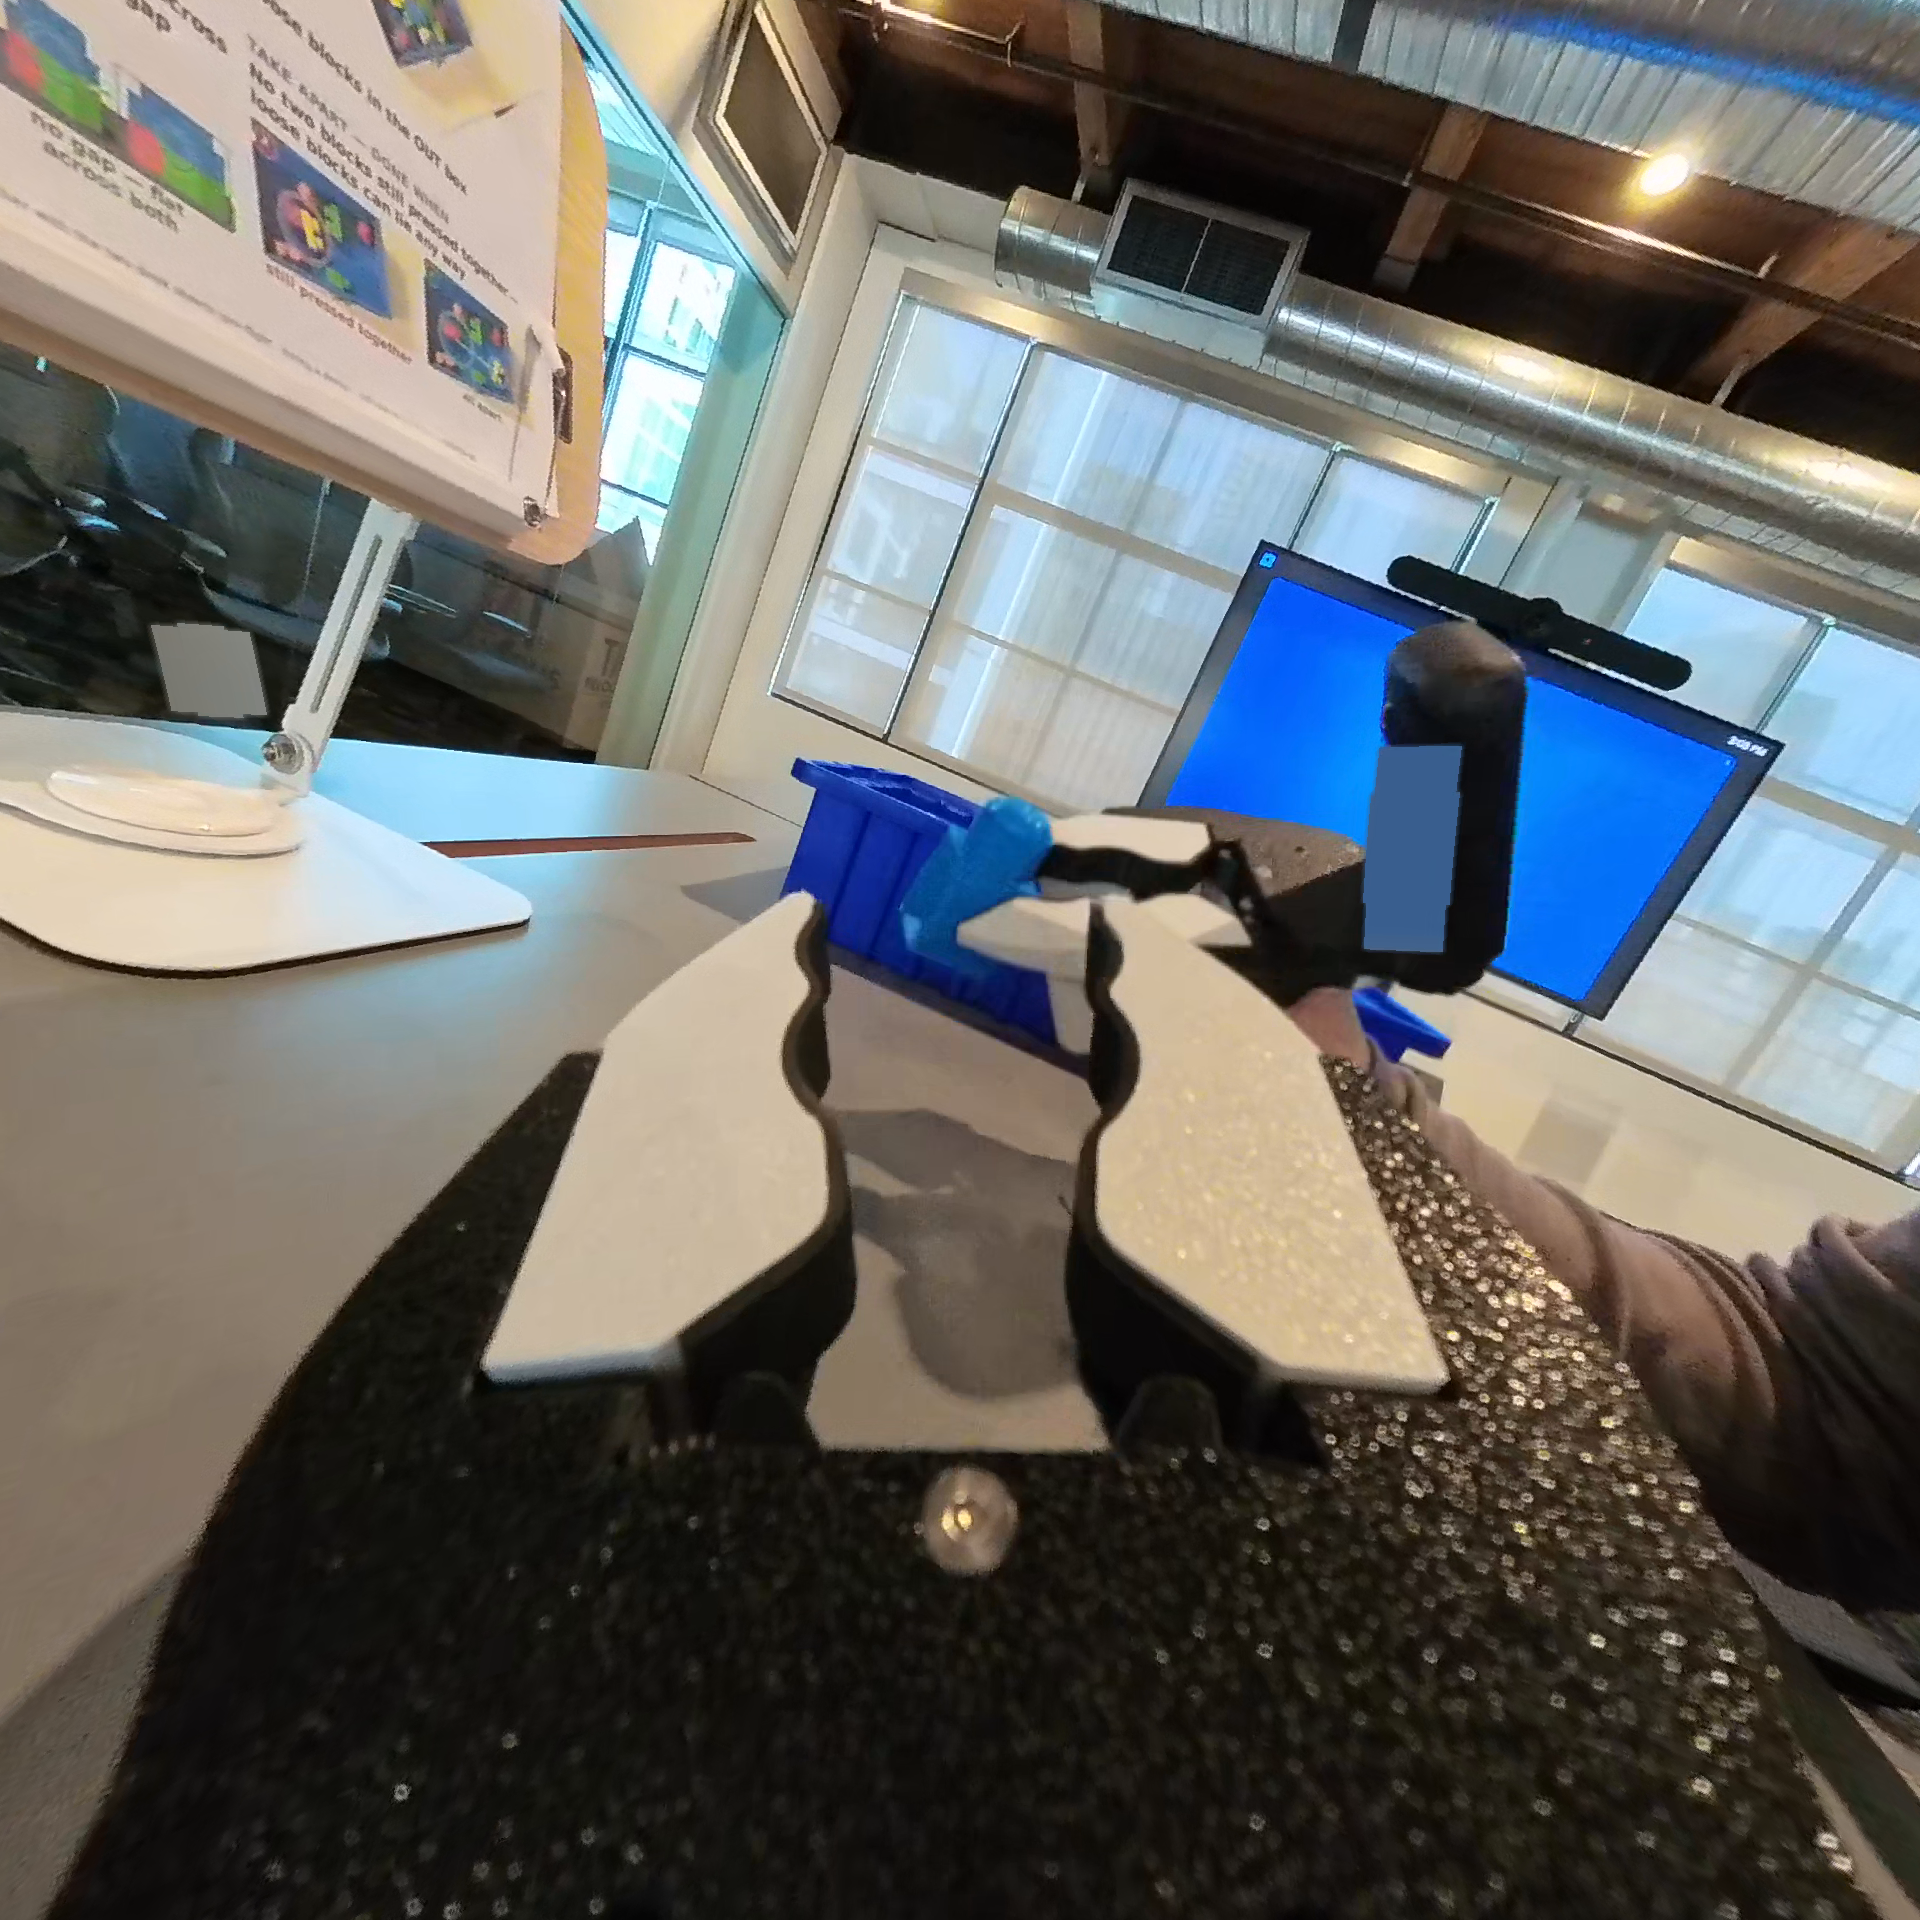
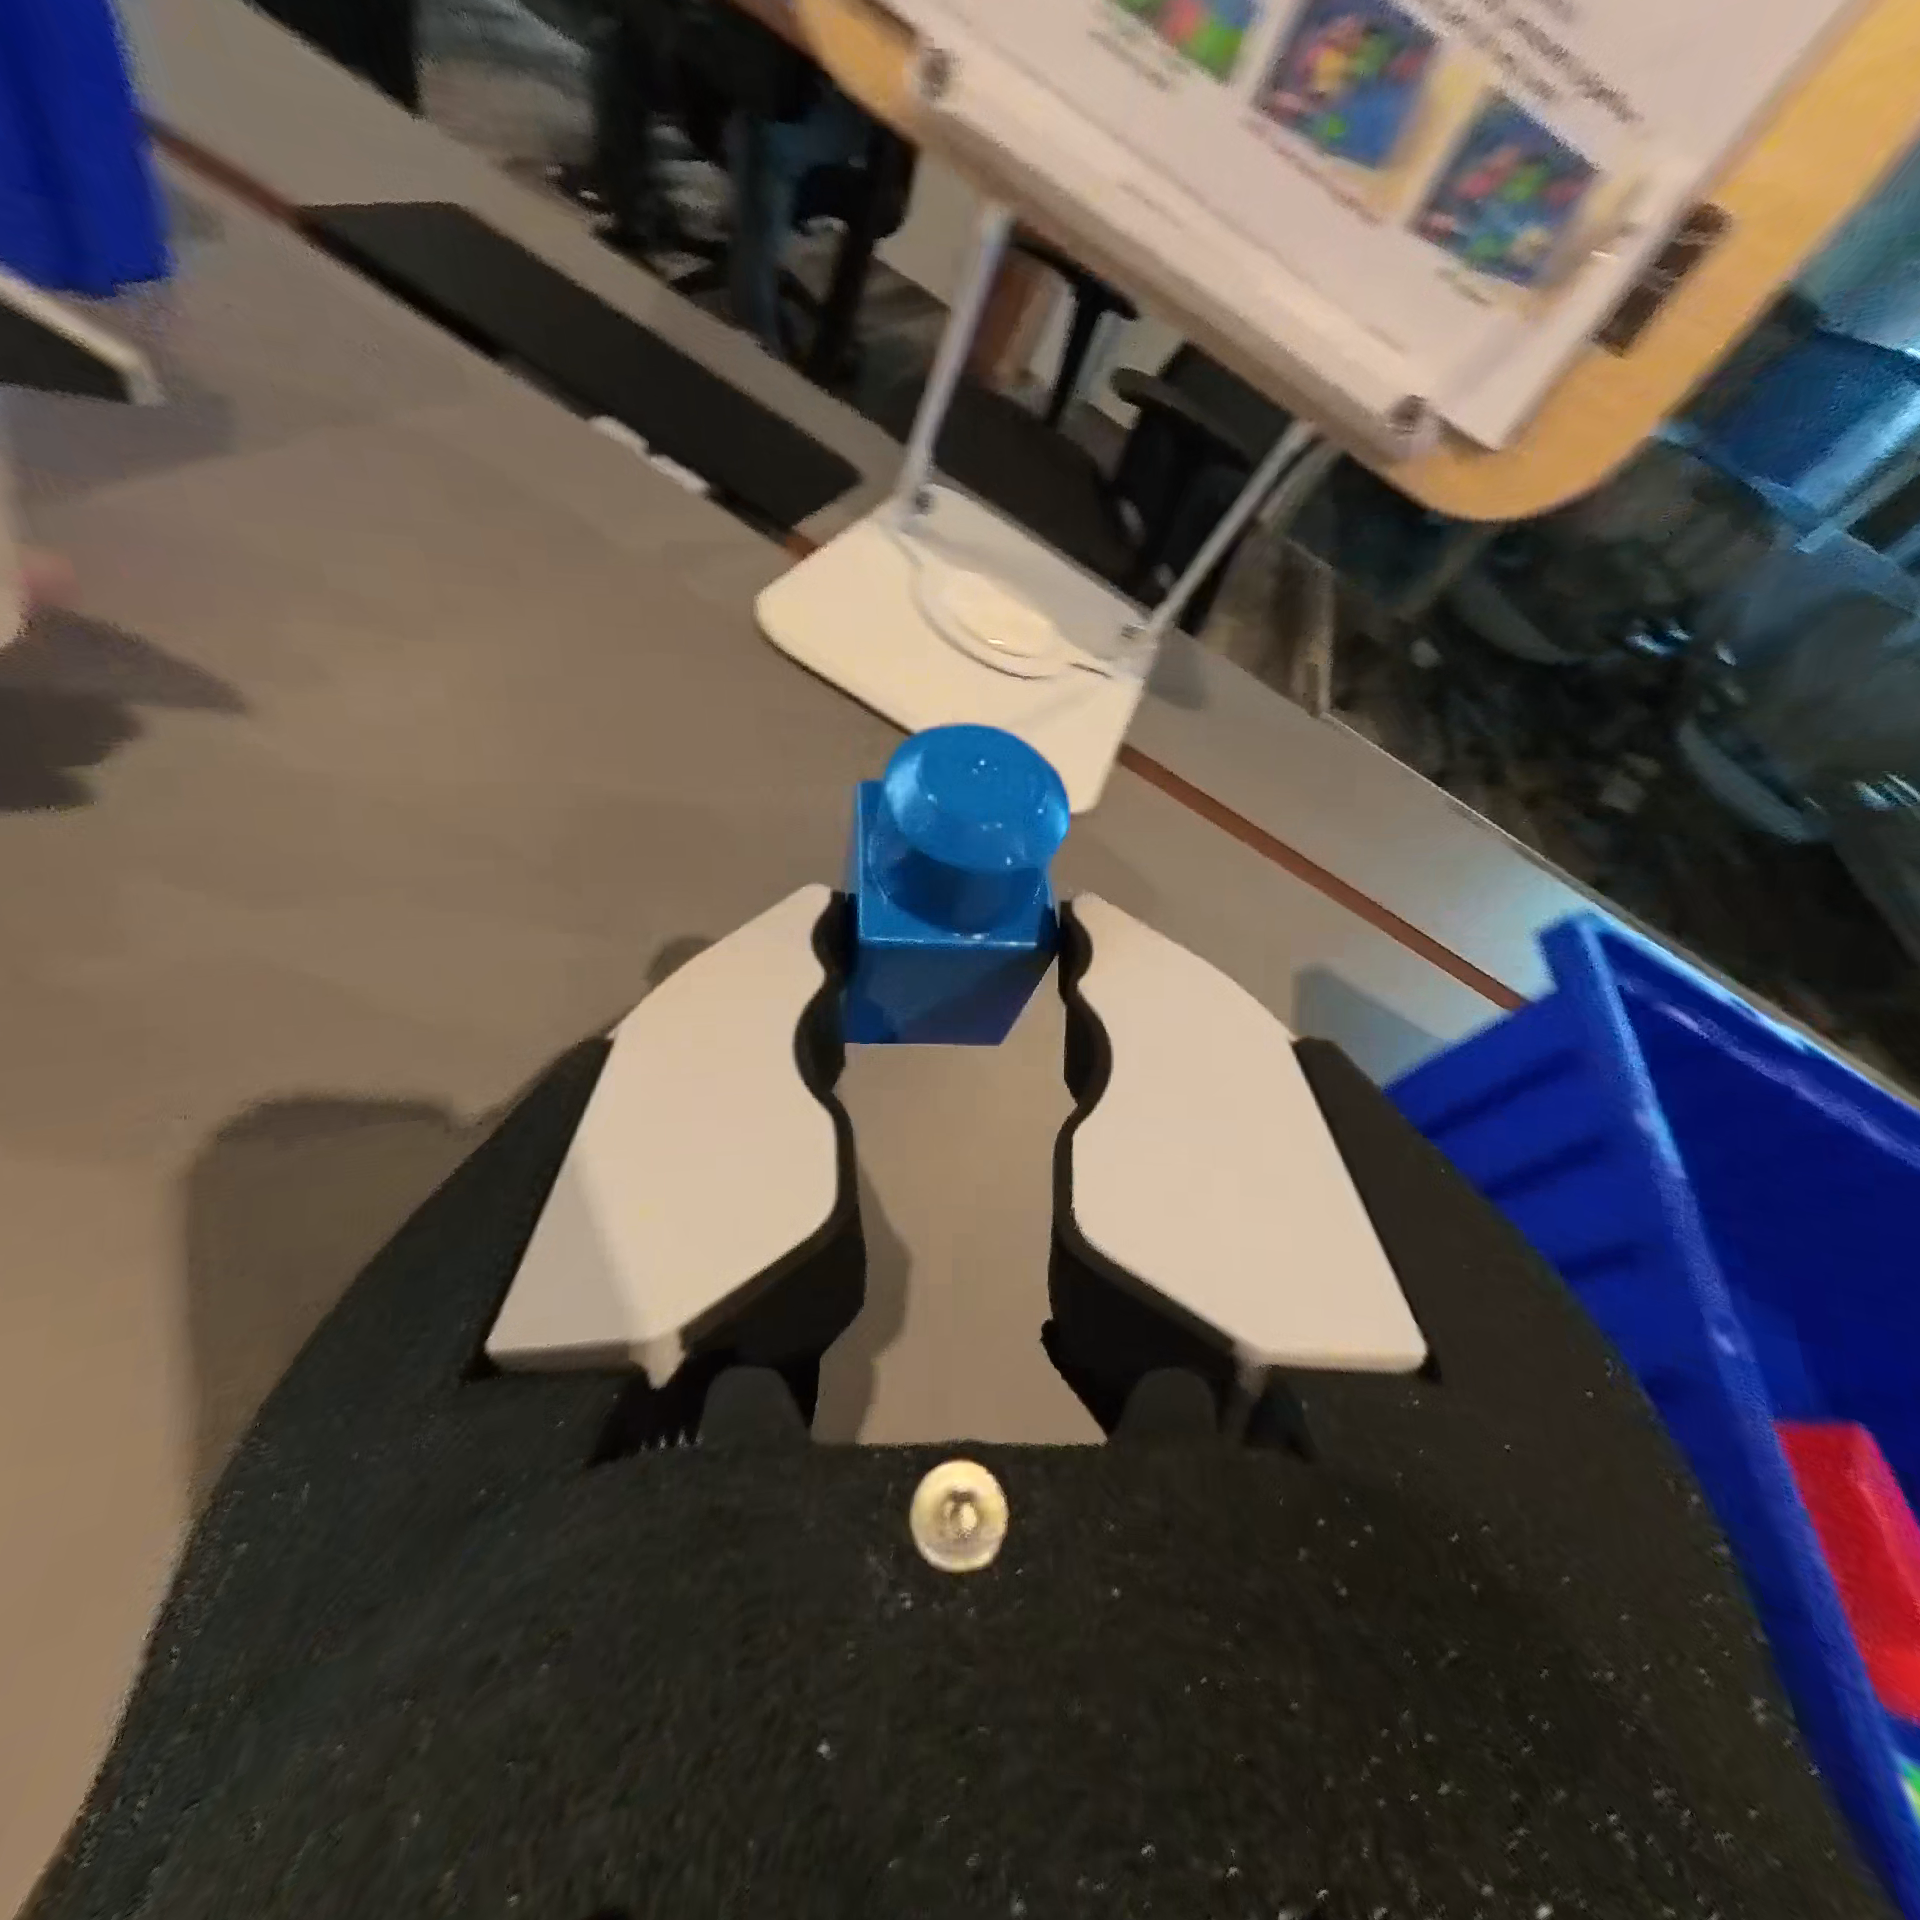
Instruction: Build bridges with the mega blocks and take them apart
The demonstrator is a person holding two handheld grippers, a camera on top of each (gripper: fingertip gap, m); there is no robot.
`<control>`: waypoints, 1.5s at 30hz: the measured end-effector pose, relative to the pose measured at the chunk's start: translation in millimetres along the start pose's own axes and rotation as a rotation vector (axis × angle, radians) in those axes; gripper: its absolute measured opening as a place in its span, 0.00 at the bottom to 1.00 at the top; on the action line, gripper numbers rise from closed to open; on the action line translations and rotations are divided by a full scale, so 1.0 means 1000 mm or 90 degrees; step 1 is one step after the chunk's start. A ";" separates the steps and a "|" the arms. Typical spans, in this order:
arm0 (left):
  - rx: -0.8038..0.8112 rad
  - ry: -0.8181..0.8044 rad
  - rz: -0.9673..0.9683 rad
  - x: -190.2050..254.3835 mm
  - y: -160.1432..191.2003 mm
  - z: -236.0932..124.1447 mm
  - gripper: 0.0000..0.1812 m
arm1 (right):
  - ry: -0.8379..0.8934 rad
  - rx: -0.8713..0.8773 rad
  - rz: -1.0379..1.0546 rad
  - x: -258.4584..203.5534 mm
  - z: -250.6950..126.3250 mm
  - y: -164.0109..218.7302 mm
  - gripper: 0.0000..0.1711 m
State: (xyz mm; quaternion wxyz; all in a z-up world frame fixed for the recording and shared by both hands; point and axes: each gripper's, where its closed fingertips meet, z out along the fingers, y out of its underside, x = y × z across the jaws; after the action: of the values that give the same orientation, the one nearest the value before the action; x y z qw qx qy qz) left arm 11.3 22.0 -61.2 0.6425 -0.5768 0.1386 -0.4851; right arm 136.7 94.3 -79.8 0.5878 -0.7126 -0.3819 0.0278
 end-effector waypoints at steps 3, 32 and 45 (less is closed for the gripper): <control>0.000 0.003 -0.002 0.000 0.000 0.000 0.26 | 0.056 -0.001 0.035 0.031 -0.011 0.002 0.22; 0.001 0.015 -0.019 0.002 0.000 0.000 0.25 | 0.406 -0.093 0.162 0.191 -0.127 0.061 0.22; 0.000 0.019 -0.026 0.002 0.000 0.000 0.25 | 0.456 -0.218 0.148 0.199 -0.134 0.087 0.22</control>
State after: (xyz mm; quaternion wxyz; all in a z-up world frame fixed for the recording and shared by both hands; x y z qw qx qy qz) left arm 11.9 20.5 -61.0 0.6304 -0.5721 0.1362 -0.5067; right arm 387.3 97.7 -31.8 0.5496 -0.8031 -0.0693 -0.2194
